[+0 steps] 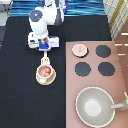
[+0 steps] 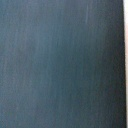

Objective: Take the lid off the pot, put the pot on the plate, and use the tool to push the pot to the front of the table.

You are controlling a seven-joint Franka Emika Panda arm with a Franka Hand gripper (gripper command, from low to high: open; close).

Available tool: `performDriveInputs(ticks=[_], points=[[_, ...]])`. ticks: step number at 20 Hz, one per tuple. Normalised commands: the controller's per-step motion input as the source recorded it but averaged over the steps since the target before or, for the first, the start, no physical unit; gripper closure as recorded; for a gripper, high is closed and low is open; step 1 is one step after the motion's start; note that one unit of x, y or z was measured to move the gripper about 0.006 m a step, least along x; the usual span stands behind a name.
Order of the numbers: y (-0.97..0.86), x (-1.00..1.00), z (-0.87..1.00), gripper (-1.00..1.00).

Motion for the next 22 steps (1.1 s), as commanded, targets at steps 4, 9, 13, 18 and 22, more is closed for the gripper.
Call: performDriveInputs(ticks=[4, 9, 13, 18, 22], points=[[0.0, 1.0, 0.39, 1.0], [0.0, 1.0, 0.4, 1.0], [0.06, 0.95, 0.46, 1.0], [0.52, -0.57, 0.21, 1.0], [0.52, -0.93, 0.07, 1.0]])
